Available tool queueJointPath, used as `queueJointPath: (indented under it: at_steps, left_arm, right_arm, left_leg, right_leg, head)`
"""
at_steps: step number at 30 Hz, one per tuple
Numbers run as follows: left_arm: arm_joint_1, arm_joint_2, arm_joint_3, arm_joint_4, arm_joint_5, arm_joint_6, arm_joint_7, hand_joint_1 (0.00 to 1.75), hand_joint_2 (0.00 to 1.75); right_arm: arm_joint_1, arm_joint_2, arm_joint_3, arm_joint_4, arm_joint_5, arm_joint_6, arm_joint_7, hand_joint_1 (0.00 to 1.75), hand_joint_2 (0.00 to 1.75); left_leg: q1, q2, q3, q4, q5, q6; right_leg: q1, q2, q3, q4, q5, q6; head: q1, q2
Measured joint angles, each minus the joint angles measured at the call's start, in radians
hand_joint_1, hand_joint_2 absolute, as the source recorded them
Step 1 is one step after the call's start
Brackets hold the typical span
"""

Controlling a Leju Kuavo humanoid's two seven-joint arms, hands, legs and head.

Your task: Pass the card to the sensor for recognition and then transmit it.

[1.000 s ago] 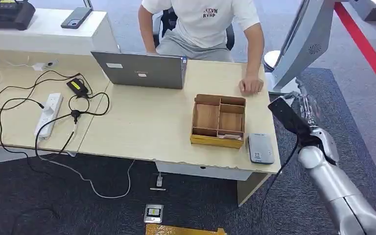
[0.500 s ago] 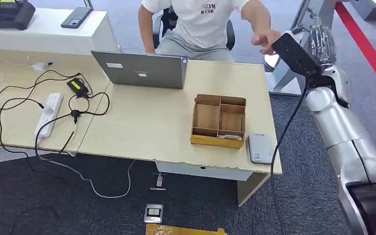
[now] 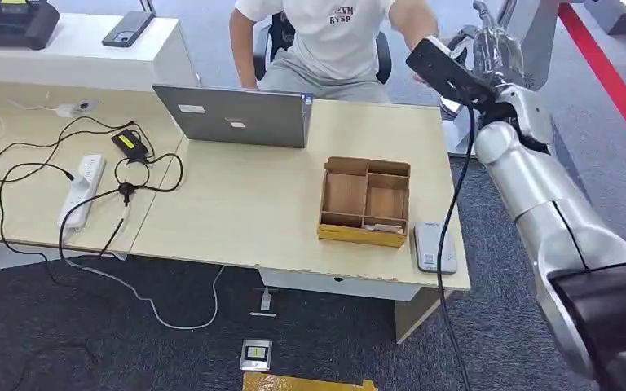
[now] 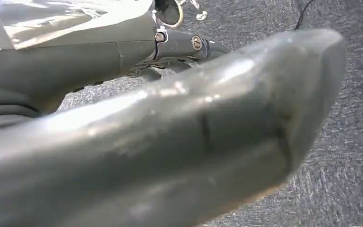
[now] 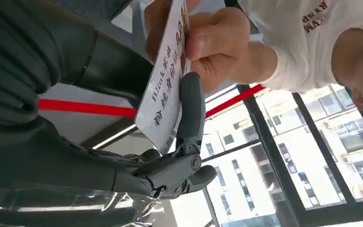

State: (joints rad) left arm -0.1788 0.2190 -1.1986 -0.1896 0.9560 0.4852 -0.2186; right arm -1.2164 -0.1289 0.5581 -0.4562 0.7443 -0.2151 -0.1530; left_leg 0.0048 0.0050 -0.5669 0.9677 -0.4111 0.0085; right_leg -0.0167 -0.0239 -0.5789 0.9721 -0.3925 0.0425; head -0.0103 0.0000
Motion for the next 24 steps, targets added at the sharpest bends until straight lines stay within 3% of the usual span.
queueJointPath:
  at_steps: [2, 3, 4, 5, 6, 13, 19, 21, 24]
  left_arm:
    - [0.000, 0.000, -0.005, 0.000, 0.000, 0.000, 0.000, 0.00, 0.00]
    - [0.000, 0.000, -0.006, 0.000, 0.000, 0.000, 0.000, 0.00, 0.00]
    - [0.000, 0.001, -0.007, 0.000, 0.000, 0.000, 0.003, 0.00, 0.00]
    - [0.000, 0.001, -0.008, 0.000, 0.002, 0.000, 0.005, 0.00, 0.00]
    - [0.001, 0.002, -0.010, 0.000, 0.004, 0.001, 0.006, 0.00, 0.00]
    - [0.001, 0.002, -0.011, 0.000, 0.018, 0.008, 0.018, 0.00, 0.00]
    - [0.002, -0.001, -0.011, 0.000, 0.032, 0.028, 0.018, 0.00, 0.00]
    - [0.002, -0.004, -0.011, 0.000, 0.047, 0.039, 0.023, 0.00, 0.00]
    - [0.003, -0.010, -0.008, 0.000, 0.077, 0.051, 0.032, 0.00, 0.00]
  right_arm:
    - [-0.002, 0.009, 0.007, 0.016, 0.002, 0.000, 0.003, 1.68, 1.75]
    - [-0.003, 0.013, 0.010, 0.022, 0.002, 0.000, 0.003, 1.54, 1.75]
    - [-0.004, 0.016, 0.013, 0.029, 0.002, 0.002, 0.005, 0.63, 1.75]
    - [-0.004, 0.021, 0.017, 0.033, 0.001, 0.005, 0.008, 0.19, 1.75]
    - [-0.004, 0.023, 0.019, 0.038, -0.002, 0.006, 0.011, 0.00, 1.75]
    - [-0.004, 0.047, 0.029, 0.072, -0.015, -0.008, 0.030, 0.00, 1.75]
    - [-0.007, 0.055, 0.033, 0.090, -0.057, -0.031, -0.007, 0.00, 1.75]
    - [-0.012, 0.059, 0.025, 0.094, -0.126, -0.004, -0.031, 0.00, 1.75]
    - [-0.018, 0.068, -0.010, 0.094, -0.241, 0.091, -0.078, 0.00, 1.75]
  left_leg:
    - [0.000, 0.000, 0.000, 0.000, 0.000, 0.000]
    - [0.000, 0.000, 0.000, 0.000, 0.000, 0.000]
    - [0.000, 0.000, 0.000, 0.000, 0.000, 0.000]
    - [0.000, 0.000, 0.000, 0.000, 0.000, 0.000]
    - [0.000, 0.000, 0.000, 0.000, 0.000, 0.000]
    - [0.000, 0.000, 0.000, 0.000, 0.000, 0.000]
    - [0.000, 0.000, 0.000, 0.000, 0.000, 0.000]
    - [0.000, 0.000, 0.000, 0.000, 0.000, 0.000]
    - [0.000, 0.000, 0.000, 0.000, 0.000, 0.000]
  right_leg:
    - [0.000, 0.000, 0.000, 0.000, 0.000, 0.000]
    - [0.000, 0.000, 0.000, 0.000, 0.000, 0.000]
    - [0.000, 0.000, 0.000, 0.000, 0.000, 0.000]
    - [0.000, 0.000, 0.000, 0.000, 0.000, 0.000]
    - [0.000, 0.000, 0.000, 0.000, 0.000, 0.000]
    - [0.000, 0.000, 0.000, 0.000, 0.000, 0.000]
    - [0.000, 0.000, 0.000, 0.000, 0.000, 0.000]
    - [0.000, 0.000, 0.000, 0.000, 0.000, 0.000]
    - [0.000, 0.000, 0.000, 0.000, 0.000, 0.000]
  head:
    - [0.000, 0.000]
    - [0.000, 0.000]
    - [-0.001, 0.000]
    - [0.000, 0.000]
    - [0.000, 0.000]
    - [-0.001, 0.000]
    - [-0.001, 0.000]
    - [0.000, 0.000]
    - [0.000, 0.000]
